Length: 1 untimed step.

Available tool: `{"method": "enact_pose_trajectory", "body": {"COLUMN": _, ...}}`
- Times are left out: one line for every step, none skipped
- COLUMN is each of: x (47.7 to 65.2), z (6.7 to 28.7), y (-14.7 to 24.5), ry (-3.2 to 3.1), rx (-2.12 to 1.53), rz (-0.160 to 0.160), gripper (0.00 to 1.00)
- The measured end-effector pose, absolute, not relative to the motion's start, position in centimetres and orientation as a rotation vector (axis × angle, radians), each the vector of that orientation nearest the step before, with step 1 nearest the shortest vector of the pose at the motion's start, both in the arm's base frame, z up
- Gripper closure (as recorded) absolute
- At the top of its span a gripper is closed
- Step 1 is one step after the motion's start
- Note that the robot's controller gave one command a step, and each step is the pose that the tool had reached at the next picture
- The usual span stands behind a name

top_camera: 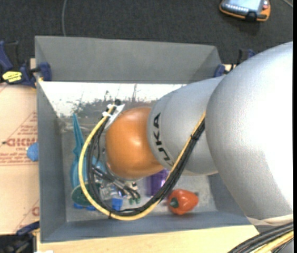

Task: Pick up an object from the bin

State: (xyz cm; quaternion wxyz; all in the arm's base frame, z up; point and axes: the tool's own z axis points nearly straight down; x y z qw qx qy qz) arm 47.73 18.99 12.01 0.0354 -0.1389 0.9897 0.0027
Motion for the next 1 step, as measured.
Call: {"method": "enact_pose_trajectory", "body": {"x": 47.81, "z": 9.89, "y": 22.61, "ry": 3.047, "rx": -0.273, "rz": 0.009, "gripper": 1.00}}
